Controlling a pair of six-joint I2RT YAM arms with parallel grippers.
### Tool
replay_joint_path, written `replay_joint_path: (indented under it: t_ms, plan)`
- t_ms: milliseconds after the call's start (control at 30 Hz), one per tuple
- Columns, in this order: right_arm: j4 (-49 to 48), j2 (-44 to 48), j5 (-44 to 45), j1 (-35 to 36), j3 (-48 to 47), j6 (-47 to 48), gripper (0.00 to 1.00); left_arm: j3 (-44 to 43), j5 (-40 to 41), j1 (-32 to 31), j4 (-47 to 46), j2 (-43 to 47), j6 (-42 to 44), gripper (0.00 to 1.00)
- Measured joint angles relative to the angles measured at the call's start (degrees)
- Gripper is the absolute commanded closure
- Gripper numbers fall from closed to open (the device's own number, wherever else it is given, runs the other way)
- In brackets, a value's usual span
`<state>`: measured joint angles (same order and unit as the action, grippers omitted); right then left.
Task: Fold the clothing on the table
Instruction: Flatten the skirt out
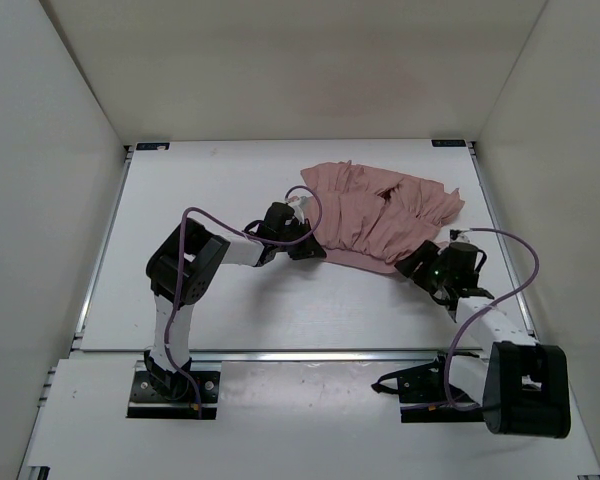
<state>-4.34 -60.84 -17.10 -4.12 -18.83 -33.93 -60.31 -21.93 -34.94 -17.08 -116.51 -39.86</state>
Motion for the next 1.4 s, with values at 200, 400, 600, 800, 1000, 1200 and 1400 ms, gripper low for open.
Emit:
replay_joint_path:
  t_ms: [200,400,600,800,1000,1200,1400]
  plan:
    - [-2.4,-7.72,0.11,1.86,-0.85,-0.31,0.7,0.04,0.04,0.0,0.87,0.48,0.83,1.0]
    - [-1.68,-12.83,0.7,2.6,-5.73,0.79,1.0,0.57,-1.16,0.59,4.31,2.12,4.07,1.0]
    - [4.37,-18.8,-2.38,3.08,-21.05,4.15,1.0,0.22,1.92,3.39,16.02,10.69,12.68,1.0]
    - [16.2,-31.61,-6.97,8.72,-53.35,9.99,1.0,-6.12,6.73,9.77,23.04,25.88,19.87,1.0]
    - [32.24,-49.96,-8.74,12.76,-99.89,14.56,1.0,-33.33,9.18,17.03,32.06,21.64,24.06,1.0]
    - [33.09,-50.12,-10.51,10.97,-113.15,14.86,1.0,-54.12,11.21,18.23,34.45,15.28,25.44,1.0]
    - [29.68,-38.75,-12.17,10.4,-88.67,16.65,1.0,-37.0,11.08,16.83,32.37,21.16,26.49,1.0]
